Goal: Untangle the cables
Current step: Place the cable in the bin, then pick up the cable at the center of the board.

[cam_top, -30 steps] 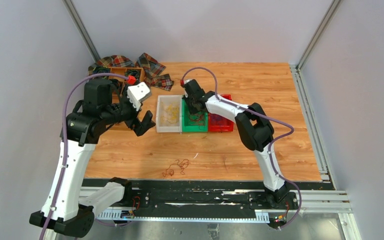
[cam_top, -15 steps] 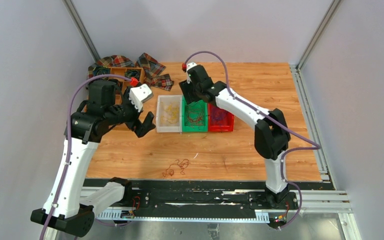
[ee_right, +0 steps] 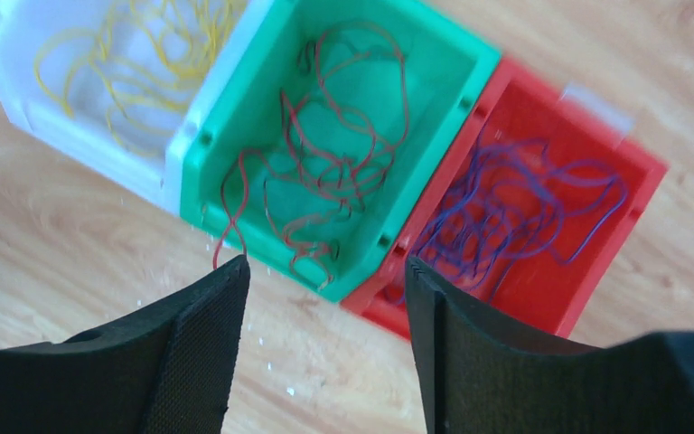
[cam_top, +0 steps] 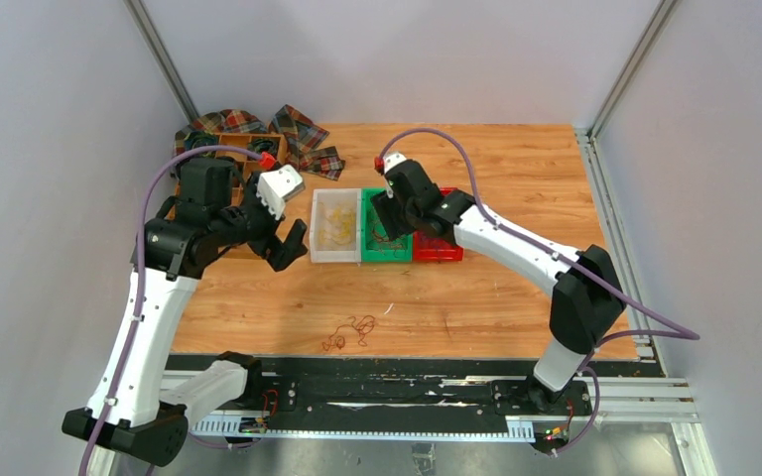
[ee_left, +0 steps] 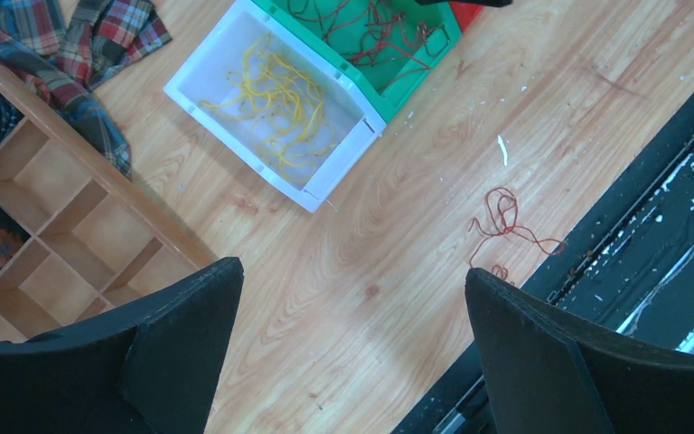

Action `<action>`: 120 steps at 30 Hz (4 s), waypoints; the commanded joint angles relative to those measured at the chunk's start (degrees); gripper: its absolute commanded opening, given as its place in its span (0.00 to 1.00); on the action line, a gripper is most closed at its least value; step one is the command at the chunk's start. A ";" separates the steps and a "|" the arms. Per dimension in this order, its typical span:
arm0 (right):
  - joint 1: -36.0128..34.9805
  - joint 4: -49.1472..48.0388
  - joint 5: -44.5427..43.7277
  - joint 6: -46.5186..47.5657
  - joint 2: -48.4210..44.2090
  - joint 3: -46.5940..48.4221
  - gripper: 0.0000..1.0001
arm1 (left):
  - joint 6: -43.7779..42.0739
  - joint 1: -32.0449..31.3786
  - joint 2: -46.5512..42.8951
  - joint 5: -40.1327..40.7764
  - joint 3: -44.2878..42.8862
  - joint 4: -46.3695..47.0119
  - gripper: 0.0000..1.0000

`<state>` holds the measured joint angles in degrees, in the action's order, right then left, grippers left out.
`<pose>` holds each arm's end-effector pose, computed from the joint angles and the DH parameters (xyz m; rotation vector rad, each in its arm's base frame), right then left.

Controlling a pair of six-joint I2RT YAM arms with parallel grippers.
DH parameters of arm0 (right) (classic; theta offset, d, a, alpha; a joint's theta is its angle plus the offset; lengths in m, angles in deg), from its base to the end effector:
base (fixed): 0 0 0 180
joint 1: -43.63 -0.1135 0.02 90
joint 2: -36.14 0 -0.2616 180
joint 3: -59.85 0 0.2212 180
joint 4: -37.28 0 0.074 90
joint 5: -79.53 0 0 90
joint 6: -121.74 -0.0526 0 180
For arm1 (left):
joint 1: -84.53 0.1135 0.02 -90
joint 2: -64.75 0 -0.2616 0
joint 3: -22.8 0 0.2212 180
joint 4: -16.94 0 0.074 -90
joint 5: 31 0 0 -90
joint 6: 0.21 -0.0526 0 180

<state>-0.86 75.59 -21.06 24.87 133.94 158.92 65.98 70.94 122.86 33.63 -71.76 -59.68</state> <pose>0.2757 0.2573 0.3019 -0.6182 2.1324 0.2935 0.1430 -0.0578 0.3886 0.9276 2.0198 -0.4041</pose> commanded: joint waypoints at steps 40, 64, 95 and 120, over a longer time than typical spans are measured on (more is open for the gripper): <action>-19.23 -9.36 1.46 4.02 -12.85 -23.23 0.63 | -16.07 0.76 -1.90 4.87 11.18 -0.06 0.98; -23.14 -14.94 6.26 8.95 -2.24 -22.31 0.01 | -15.12 0.85 -2.53 1.98 10.93 0.33 0.98; -15.23 -16.41 24.89 10.05 5.52 -24.15 0.32 | -16.06 0.80 -3.48 -0.75 11.90 0.24 0.98; -14.00 -23.33 28.83 -0.84 -17.63 -22.77 0.01 | -12.14 0.84 -3.51 -12.65 12.11 0.30 0.98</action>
<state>-15.46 54.34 5.56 27.29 118.42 133.94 51.91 71.34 120.08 27.56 -57.84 -60.32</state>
